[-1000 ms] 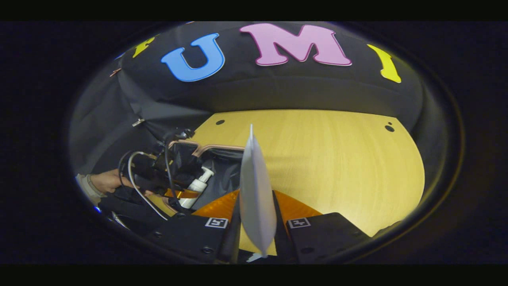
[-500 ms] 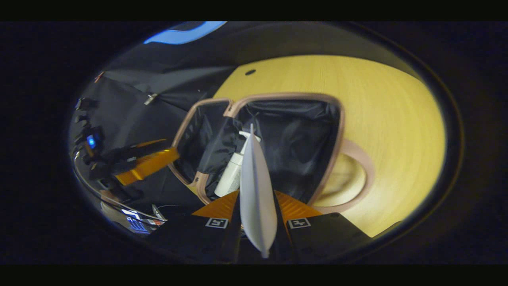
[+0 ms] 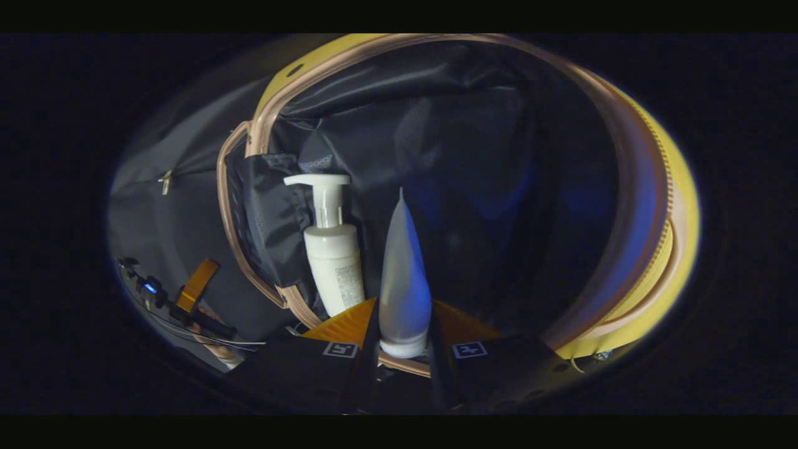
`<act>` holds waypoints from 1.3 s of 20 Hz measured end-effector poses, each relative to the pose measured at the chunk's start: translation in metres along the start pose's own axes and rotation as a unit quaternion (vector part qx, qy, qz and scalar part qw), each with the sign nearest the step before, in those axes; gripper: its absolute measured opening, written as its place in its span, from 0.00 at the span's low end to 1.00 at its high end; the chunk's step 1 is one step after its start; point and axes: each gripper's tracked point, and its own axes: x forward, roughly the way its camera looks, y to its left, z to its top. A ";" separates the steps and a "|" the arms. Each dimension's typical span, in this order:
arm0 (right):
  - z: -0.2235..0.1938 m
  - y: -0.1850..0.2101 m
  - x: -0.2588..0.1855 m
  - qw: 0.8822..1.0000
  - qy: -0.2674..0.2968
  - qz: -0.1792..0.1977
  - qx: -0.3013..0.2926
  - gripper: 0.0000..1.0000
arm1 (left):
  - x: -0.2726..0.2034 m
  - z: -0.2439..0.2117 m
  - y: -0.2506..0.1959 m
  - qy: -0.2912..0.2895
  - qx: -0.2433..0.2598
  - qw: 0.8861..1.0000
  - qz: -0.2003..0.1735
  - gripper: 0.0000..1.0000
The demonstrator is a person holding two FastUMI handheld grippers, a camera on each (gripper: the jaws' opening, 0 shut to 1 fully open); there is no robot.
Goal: First open the suitcase, pack the skin care products into it, and then close the suitcase.
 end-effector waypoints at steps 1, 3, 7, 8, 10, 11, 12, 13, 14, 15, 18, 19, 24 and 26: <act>0.002 -0.001 0.000 1.000 0.000 -0.004 0.012 0.39 | 0.001 0.003 0.008 0.002 -0.008 1.000 -0.001 0.90; 0.002 0.007 0.000 1.000 0.001 0.003 0.022 0.42 | 0.010 0.010 0.017 0.003 -0.014 1.000 0.004 0.90; -0.011 0.021 -0.022 0.999 0.007 0.034 0.018 0.61 | 0.033 0.014 0.021 0.012 -0.021 1.000 0.015 0.90; -0.013 0.021 -0.032 0.999 0.001 0.040 0.007 0.62 | 0.036 0.017 0.024 0.012 -0.021 1.000 0.017 0.90; -0.018 0.025 -0.055 0.997 -0.031 0.073 -0.021 0.74 | 0.040 0.033 0.027 0.003 -0.024 1.000 0.013 0.90; -0.017 0.024 -0.069 0.994 -0.056 0.087 -0.035 0.74 | 0.043 0.040 0.031 -0.004 -0.026 1.000 0.013 0.90; -0.017 0.019 -0.084 0.991 -0.078 0.097 -0.047 0.74 | 0.048 0.051 0.036 -0.010 -0.028 0.999 0.018 0.90; -0.018 0.011 -0.099 0.988 -0.098 0.103 -0.052 0.74 | 0.052 0.058 0.044 -0.009 -0.033 0.999 0.025 0.90; -0.018 0.002 -0.112 0.986 -0.115 0.106 -0.051 0.74 | 0.055 0.065 0.053 -0.009 -0.036 0.999 0.038 0.90; -0.016 -0.008 -0.123 0.985 -0.131 0.105 -0.048 0.74 | 0.061 0.074 0.060 -0.010 -0.036 0.998 0.052 0.90; -0.012 -0.028 -0.146 0.979 -0.174 0.106 -0.024 0.74 | 0.084 0.073 0.077 0.037 -0.009 0.996 0.083 0.90; -0.012 -0.029 -0.152 0.976 -0.184 0.118 -0.012 0.73 | 0.091 0.067 0.081 0.063 0.003 0.994 0.089 0.90; -0.022 -0.051 -0.161 0.974 -0.195 0.111 0.006 0.74 | 0.133 0.050 0.106 0.138 0.036 0.981 0.133 0.90; -0.030 -0.053 -0.159 0.975 -0.192 0.108 0.007 0.74 | 0.147 0.040 0.106 0.165 0.038 0.977 0.130 0.89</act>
